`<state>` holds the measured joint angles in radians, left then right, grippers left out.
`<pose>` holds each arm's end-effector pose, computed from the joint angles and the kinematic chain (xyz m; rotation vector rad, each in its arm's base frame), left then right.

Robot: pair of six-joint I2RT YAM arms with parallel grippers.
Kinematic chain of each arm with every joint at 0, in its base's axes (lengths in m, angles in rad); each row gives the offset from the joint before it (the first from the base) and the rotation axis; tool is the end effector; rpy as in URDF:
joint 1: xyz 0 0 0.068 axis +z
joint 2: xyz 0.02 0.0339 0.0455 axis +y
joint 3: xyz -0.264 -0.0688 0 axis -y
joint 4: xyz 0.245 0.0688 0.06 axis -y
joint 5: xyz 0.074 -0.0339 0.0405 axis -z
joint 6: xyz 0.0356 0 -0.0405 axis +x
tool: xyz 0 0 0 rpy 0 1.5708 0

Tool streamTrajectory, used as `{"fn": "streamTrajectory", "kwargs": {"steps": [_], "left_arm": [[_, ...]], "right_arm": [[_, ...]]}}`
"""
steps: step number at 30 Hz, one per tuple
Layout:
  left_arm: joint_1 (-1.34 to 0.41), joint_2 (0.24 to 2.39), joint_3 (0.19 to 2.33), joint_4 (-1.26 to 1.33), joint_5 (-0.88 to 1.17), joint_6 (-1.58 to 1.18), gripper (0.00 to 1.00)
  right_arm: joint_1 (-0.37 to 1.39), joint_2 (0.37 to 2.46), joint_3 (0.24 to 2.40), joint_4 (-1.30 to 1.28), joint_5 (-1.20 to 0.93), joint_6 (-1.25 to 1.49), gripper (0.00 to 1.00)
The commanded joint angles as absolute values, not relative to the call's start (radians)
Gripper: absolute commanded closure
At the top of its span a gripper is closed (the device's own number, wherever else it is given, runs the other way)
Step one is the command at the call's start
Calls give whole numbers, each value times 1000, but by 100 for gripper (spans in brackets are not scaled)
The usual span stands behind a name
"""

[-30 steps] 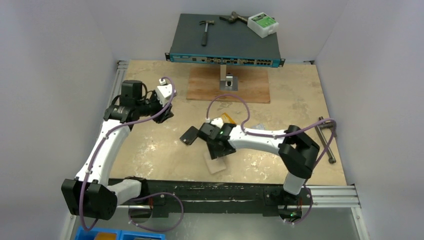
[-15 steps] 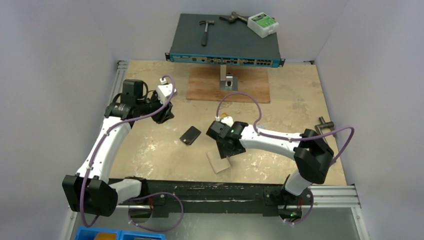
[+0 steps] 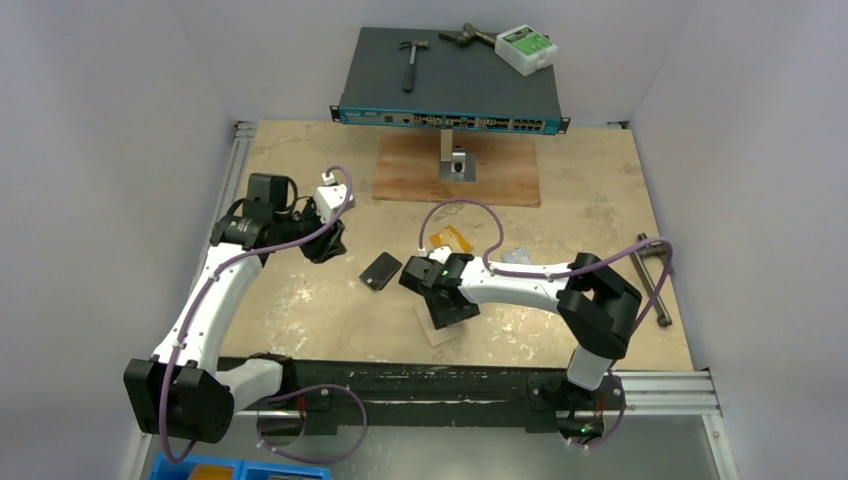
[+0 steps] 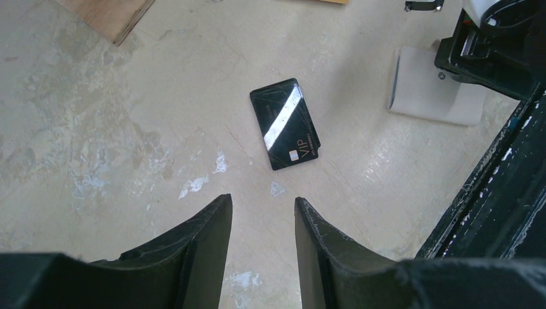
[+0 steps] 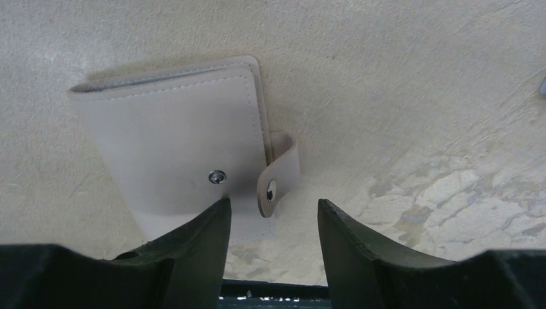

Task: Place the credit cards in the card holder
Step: Move the card holder to the center of the board.

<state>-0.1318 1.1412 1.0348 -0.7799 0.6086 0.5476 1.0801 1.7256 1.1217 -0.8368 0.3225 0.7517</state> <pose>0.2207 -0.0498 0.3072 1.0108 2.0866 -0.5386 0.1562 0.2685 0.1778 -0.4291 2.7716 -0.1330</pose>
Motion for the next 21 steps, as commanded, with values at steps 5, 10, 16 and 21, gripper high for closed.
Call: {"fn": "streamTrajectory", "kwargs": {"steps": [5, 10, 16, 21], "left_arm": [[-126, 1114, 1037, -784, 633, 579, 60], [-126, 1119, 1032, -772, 613, 593, 60], [-124, 1163, 1039, -746, 602, 563, 60], [-125, 1192, 1066, -759, 608, 546, 61]], "right_arm": [[1036, 1745, 1089, -741, 360, 824, 87], [924, 1667, 1043, -691, 368, 835, 95], [919, 1636, 1077, -699, 333, 825, 88], [919, 1596, 1111, -701, 314, 821, 55]]}}
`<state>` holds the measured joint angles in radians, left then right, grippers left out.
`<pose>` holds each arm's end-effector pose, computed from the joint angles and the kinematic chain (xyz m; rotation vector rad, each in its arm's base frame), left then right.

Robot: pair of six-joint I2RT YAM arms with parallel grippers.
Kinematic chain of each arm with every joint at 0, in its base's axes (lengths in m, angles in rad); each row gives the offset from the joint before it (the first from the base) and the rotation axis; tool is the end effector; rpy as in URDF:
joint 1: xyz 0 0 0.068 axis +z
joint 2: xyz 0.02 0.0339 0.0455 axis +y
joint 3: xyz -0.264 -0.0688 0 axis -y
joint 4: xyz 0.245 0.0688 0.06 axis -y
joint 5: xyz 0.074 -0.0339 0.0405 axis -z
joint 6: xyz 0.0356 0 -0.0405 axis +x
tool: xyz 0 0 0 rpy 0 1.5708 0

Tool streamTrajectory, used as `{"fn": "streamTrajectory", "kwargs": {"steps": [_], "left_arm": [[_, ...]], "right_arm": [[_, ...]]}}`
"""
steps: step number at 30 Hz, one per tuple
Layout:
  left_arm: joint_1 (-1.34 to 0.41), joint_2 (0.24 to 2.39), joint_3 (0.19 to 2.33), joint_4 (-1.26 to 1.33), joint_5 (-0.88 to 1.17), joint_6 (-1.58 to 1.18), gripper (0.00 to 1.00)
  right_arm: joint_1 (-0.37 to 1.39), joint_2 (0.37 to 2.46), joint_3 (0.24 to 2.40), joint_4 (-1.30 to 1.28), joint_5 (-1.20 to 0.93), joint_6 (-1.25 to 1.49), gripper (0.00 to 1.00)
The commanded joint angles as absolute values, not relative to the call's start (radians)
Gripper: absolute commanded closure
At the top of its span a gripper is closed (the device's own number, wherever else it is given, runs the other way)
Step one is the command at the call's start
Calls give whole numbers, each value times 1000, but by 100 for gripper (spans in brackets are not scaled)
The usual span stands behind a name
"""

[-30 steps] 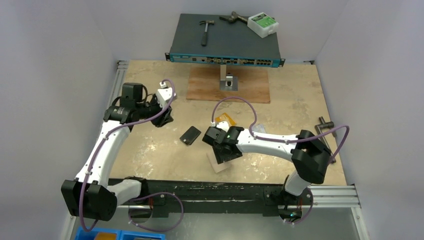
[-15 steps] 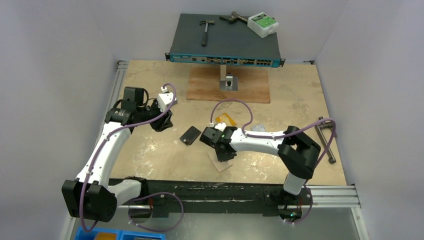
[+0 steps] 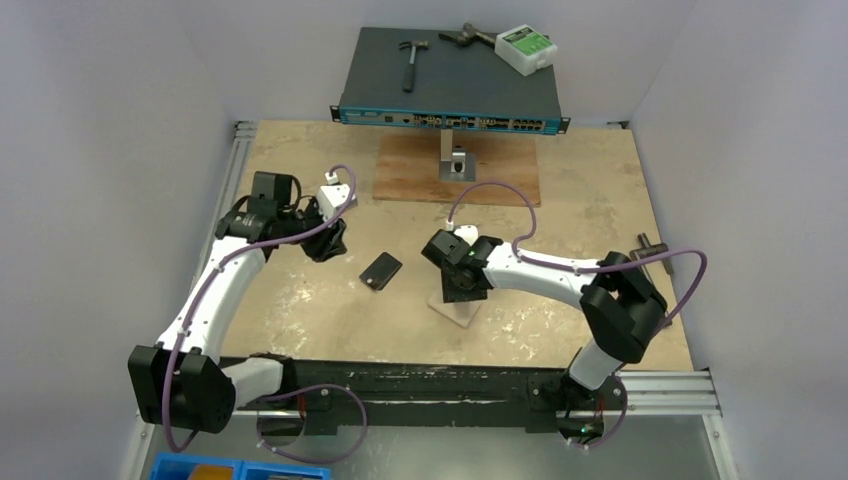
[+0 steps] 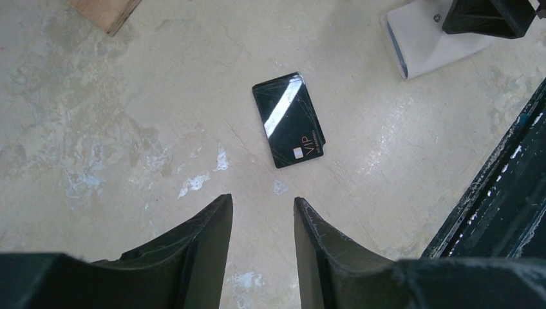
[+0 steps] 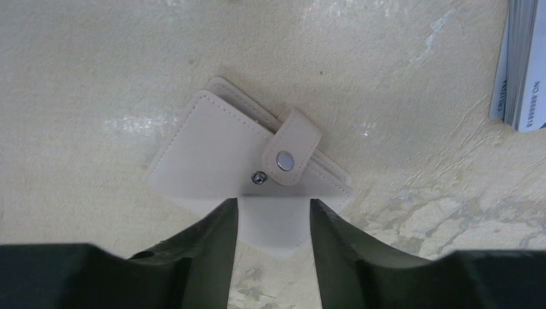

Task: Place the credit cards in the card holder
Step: Move the card holder to the center of the board.

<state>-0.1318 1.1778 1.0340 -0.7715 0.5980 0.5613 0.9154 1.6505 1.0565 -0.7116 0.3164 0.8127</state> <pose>0.2284 -0.0505 0.2997 1.0221 2.1107 -0.5334 0.1952 0.2358 0.1852 -0.0821 2.7304 -0.0059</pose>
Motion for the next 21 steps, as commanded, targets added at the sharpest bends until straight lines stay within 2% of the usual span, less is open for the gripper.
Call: {"fn": "streamTrajectory", "kwargs": {"steps": [1, 7, 15, 21], "left_arm": [[-124, 1194, 1073, -763, 605, 547, 61], [-122, 1197, 1076, -784, 606, 545, 61], [-104, 1198, 1049, -797, 593, 536, 61], [-88, 1185, 1027, -796, 606, 523, 61]], "right_arm": [[918, 1597, 1130, -717, 321, 810, 52], [918, 1636, 1231, -793, 371, 735, 50], [917, 1675, 1214, -750, 338, 643, 51], [917, 1690, 1186, -736, 337, 612, 61]]}}
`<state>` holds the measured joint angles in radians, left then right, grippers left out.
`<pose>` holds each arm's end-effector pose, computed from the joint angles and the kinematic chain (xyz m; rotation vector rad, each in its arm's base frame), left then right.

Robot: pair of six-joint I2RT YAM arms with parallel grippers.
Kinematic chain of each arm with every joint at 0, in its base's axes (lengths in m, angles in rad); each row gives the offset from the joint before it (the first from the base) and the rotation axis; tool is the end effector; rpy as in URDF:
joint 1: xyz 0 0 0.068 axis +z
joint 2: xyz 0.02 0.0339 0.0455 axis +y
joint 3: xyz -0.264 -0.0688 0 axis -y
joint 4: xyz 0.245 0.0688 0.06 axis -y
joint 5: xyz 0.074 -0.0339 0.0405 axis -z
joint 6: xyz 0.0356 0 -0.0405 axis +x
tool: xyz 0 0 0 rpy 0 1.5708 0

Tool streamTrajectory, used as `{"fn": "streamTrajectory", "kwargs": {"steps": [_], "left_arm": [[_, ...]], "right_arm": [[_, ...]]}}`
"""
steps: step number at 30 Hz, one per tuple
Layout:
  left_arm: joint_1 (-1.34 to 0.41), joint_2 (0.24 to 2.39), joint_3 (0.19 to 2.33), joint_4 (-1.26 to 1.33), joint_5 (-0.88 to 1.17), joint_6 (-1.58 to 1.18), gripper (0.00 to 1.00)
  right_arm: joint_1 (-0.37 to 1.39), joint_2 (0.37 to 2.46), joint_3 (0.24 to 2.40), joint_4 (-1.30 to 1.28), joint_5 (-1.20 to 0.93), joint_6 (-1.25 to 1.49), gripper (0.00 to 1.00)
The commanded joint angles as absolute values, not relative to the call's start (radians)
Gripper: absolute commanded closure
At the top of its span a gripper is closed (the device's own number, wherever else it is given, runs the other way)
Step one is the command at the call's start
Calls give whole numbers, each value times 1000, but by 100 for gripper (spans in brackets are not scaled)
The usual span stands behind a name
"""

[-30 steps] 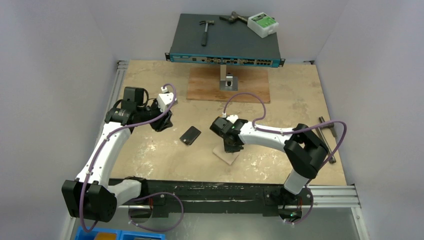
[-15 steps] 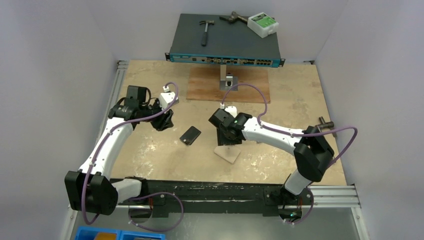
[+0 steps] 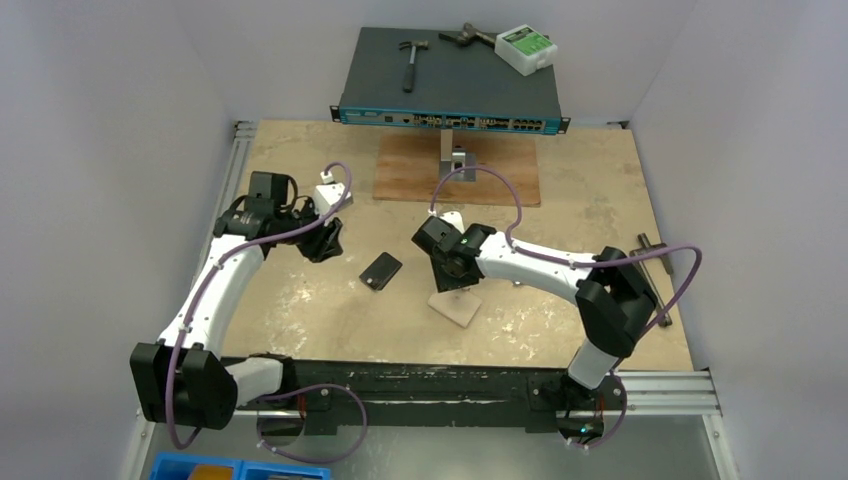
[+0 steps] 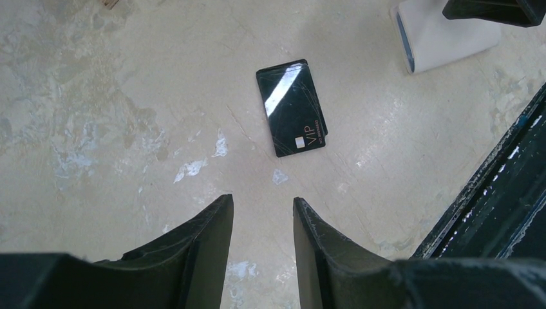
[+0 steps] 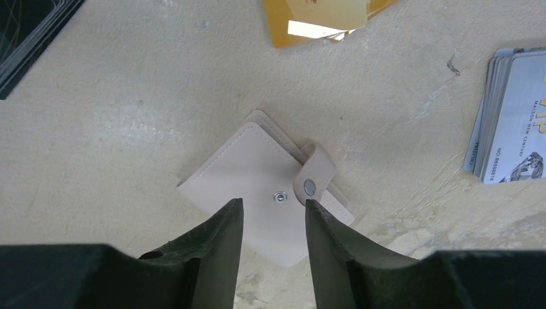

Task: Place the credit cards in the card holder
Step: Move the card holder to the center of the board, then reset both arms

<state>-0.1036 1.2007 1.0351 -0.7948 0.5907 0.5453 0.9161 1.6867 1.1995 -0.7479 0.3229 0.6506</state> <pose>0.2321 -0.0441 0.2936 0.9723 2.1772 -0.5408 0.2103 0.2554 0.2123 -0.2813 2.6653 0.0112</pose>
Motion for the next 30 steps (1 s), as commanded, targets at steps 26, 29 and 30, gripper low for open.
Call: {"fn": "streamTrajectory", "kwargs": {"steps": [26, 29, 30], "left_arm": [[272, 1245, 850, -255, 640, 237, 61], [281, 1257, 765, -55, 630, 174, 60], [282, 1261, 765, -43, 628, 152, 60]], "right_arm": [[310, 1078, 688, 156, 755, 312, 1], [259, 1115, 641, 287, 797, 271, 1], [235, 1133, 625, 329, 791, 260, 1]]}}
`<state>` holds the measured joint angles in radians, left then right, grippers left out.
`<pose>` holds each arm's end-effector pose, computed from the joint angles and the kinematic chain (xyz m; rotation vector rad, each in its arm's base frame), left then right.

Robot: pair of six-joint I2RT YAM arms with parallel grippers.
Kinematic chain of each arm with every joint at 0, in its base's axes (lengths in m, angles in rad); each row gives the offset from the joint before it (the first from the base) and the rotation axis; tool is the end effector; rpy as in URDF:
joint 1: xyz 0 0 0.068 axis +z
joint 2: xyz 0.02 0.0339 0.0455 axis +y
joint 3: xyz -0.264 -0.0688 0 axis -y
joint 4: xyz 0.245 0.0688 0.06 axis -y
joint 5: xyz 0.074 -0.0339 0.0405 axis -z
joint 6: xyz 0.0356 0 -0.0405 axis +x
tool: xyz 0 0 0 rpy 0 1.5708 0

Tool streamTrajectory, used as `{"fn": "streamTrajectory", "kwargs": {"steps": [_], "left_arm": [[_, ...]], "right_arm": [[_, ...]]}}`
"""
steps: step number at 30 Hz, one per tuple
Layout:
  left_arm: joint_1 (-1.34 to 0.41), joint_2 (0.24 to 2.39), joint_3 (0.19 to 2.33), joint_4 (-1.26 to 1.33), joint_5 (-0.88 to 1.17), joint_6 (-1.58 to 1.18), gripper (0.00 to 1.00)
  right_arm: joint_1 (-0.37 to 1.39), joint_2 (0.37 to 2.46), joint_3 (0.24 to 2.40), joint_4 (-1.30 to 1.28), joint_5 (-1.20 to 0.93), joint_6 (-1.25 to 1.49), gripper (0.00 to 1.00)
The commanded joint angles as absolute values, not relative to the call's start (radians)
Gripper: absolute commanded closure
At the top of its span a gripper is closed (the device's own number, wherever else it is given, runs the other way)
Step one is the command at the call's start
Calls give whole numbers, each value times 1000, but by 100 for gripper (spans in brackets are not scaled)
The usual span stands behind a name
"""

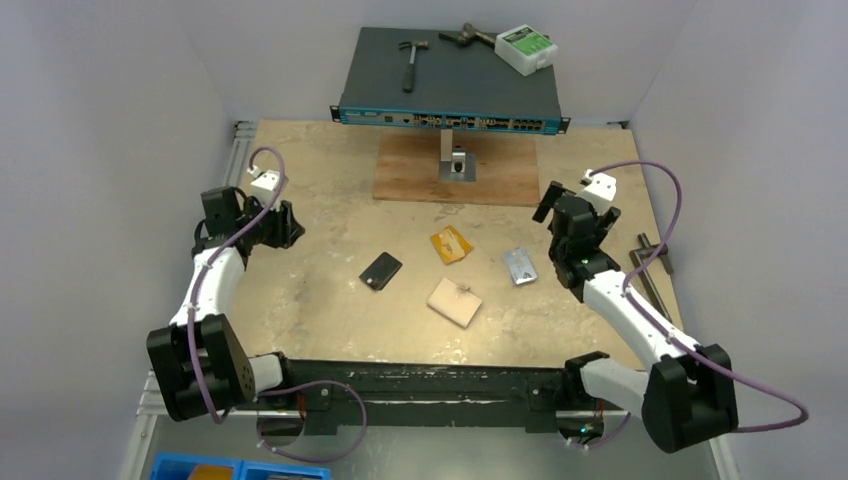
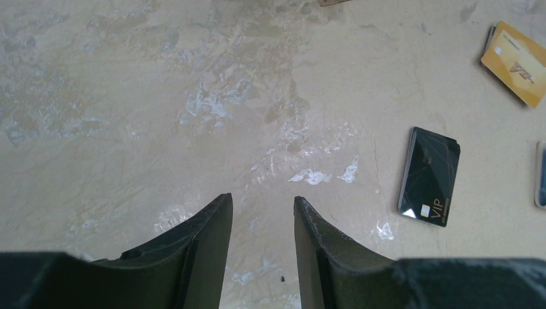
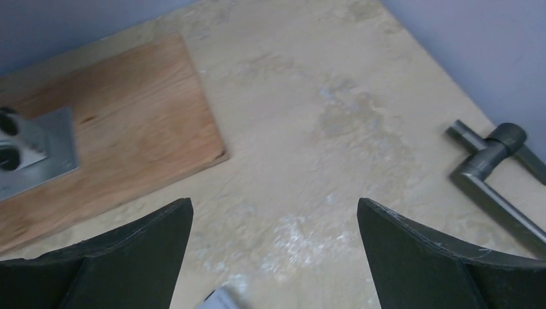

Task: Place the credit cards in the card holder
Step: Reset both arms

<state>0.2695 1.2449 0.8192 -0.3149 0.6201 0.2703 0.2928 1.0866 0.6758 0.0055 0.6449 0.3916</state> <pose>0.2555 0.0491 0.2476 0.3058 2.1598 -0.4131 0.2358 0.0487 0.2639 0.4984 1.8283 -0.1732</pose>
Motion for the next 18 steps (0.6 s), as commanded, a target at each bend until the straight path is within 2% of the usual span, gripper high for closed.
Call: {"fn": "streamTrajectory", "kwargs": {"steps": [1, 6, 10, 14, 16, 18], "left_arm": [[284, 1266, 754, 1, 638, 127, 60], [284, 1291, 609, 351, 637, -12, 59], [285, 1320, 524, 516, 625, -48, 57], [284, 1296, 491, 538, 596, -54, 56], [284, 1300, 476, 581, 602, -78, 55], [268, 1335, 411, 788, 597, -130, 51]], "right_arm": [[222, 1159, 607, 379, 784, 261, 1], [198, 1310, 505, 725, 735, 178, 1], [189, 1401, 440, 932, 696, 135, 1], [184, 1477, 378, 1126, 654, 128, 1], [181, 1488, 388, 1114, 622, 110, 1], [176, 1475, 361, 1126, 595, 111, 1]]}}
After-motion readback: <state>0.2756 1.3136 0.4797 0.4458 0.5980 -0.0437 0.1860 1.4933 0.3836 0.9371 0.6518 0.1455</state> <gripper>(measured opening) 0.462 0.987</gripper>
